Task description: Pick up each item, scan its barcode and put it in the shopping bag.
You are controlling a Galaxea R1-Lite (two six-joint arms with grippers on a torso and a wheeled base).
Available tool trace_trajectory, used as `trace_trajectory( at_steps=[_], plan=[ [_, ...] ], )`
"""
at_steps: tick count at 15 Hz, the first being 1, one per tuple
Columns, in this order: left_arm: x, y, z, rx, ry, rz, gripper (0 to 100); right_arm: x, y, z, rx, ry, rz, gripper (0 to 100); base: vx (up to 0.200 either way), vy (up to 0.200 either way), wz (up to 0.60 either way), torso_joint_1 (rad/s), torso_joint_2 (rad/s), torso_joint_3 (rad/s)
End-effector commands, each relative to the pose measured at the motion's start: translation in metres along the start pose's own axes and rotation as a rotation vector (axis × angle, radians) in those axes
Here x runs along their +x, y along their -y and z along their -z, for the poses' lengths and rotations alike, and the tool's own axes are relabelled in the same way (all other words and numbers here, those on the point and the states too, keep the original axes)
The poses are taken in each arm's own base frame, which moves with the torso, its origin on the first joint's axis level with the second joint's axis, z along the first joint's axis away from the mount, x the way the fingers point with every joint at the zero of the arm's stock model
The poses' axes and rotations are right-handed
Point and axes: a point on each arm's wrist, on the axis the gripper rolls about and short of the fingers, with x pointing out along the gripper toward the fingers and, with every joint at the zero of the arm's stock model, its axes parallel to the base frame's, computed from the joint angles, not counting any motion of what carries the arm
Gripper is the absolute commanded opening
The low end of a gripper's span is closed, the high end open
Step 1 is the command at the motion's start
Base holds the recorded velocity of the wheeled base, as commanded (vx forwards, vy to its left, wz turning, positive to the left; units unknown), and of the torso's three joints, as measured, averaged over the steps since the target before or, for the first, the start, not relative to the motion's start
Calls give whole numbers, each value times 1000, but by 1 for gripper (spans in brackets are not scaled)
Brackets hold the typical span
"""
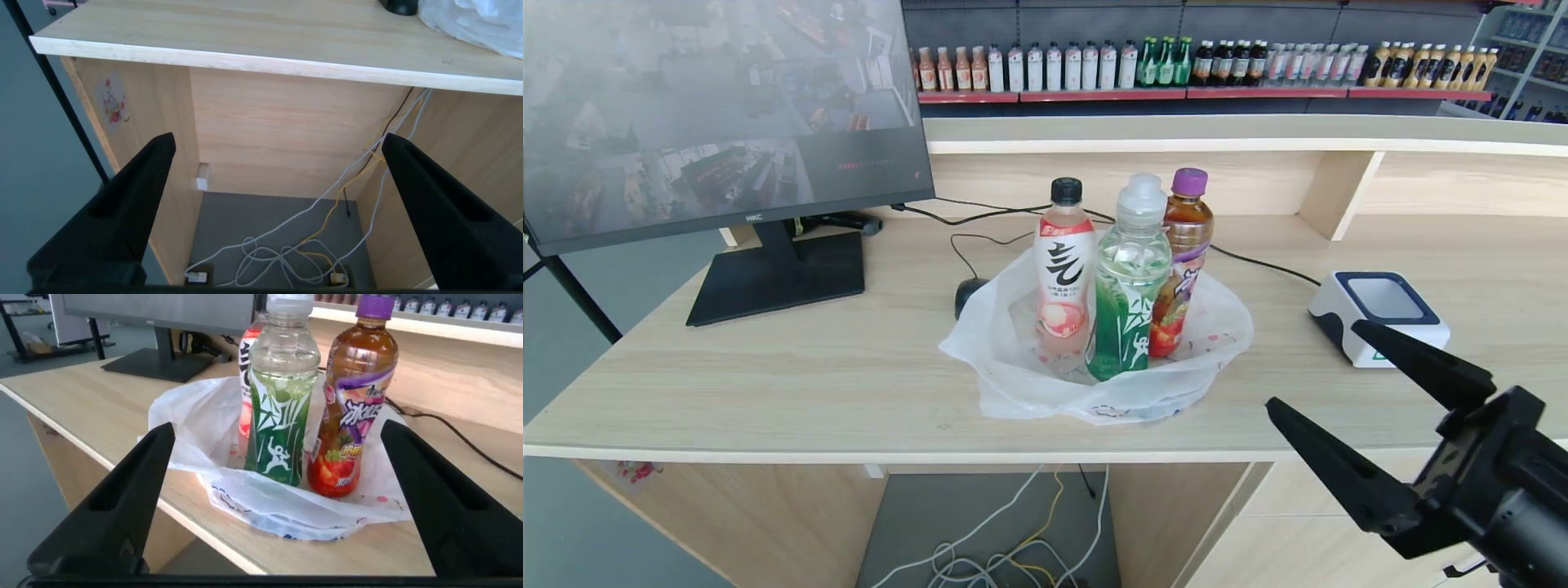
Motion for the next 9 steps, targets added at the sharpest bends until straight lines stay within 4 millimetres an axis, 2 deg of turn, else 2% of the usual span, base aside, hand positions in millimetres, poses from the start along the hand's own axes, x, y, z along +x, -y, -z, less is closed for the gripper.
trace_trajectory(
  at_steps=[1, 5, 6, 9],
  plan=[
    [0, 0, 0, 1, 0, 0, 100, -36, 6, -19, -1, 110, 25, 100, 0, 0, 0, 0, 0, 0],
    [0, 0, 0, -1, 0, 0, 100, -63, 14, -36, -20, 195, 72, 100, 0, 0, 0, 0, 0, 0],
    [0, 0, 0, -2, 0, 0, 100, -81, 14, -34, -63, 144, 58, 100, 0, 0, 0, 0, 0, 0],
    [0, 0, 0, -2, 0, 0, 100, -141, 11, -1, -88, -140, -10, 100, 0, 0, 0, 0, 0, 0]
  ],
)
